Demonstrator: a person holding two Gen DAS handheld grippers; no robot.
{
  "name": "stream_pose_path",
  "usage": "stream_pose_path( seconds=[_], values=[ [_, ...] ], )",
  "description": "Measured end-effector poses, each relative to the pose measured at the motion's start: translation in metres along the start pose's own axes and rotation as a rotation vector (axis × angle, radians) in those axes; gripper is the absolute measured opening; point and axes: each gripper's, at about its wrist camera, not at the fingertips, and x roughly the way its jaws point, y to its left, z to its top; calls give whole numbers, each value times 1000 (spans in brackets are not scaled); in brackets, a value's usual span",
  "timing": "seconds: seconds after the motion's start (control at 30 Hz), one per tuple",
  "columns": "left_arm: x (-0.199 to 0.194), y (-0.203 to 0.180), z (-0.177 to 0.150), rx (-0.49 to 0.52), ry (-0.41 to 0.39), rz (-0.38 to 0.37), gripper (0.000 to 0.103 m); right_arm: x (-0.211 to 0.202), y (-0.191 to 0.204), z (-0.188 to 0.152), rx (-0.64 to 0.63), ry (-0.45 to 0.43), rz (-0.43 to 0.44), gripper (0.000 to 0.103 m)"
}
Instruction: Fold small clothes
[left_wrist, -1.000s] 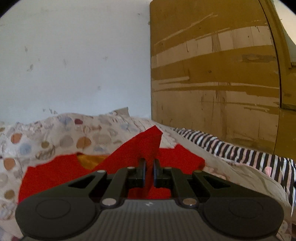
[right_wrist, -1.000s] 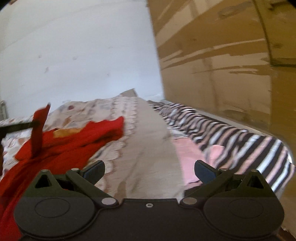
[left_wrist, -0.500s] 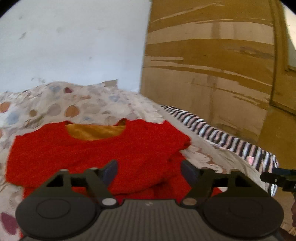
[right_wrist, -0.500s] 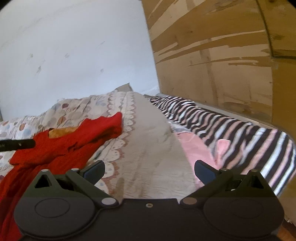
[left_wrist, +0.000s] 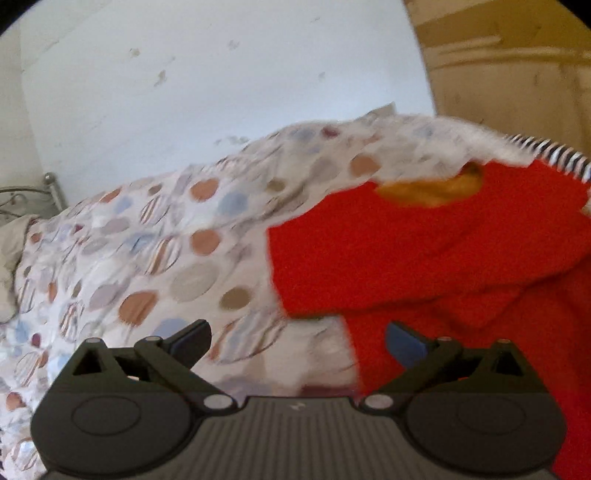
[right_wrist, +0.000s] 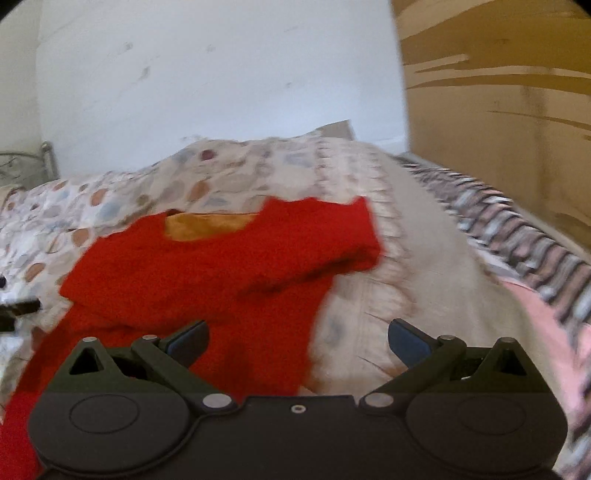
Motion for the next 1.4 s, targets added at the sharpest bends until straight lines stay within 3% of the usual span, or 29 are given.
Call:
stream_pose_path(
  seconds=[0.27,0.47,0.73,0.93,1.13,1.23,1.4],
  values=[
    [56,7,-9,-20,39,72,102,55,52,30,-13,35,35,103],
    [82,13,-2,-89,8,83,102,93,47,16,45,101,-4,103],
    [75,32,0,-229,-118,106,102,93,35,8,101,88,41,103],
    [92,34,6,-225,-60,176,103,92,38,6,85,81,35,103],
    [94,36,-3,-209,6,161,103,92,36,5,93,78,41,103],
    [87,40,-7,-223,56,104,102,89,35,6,102,72,49,103],
    [50,60,-29,-349,51,-1,103,40,22,7,165,-54,181,103]
  ],
)
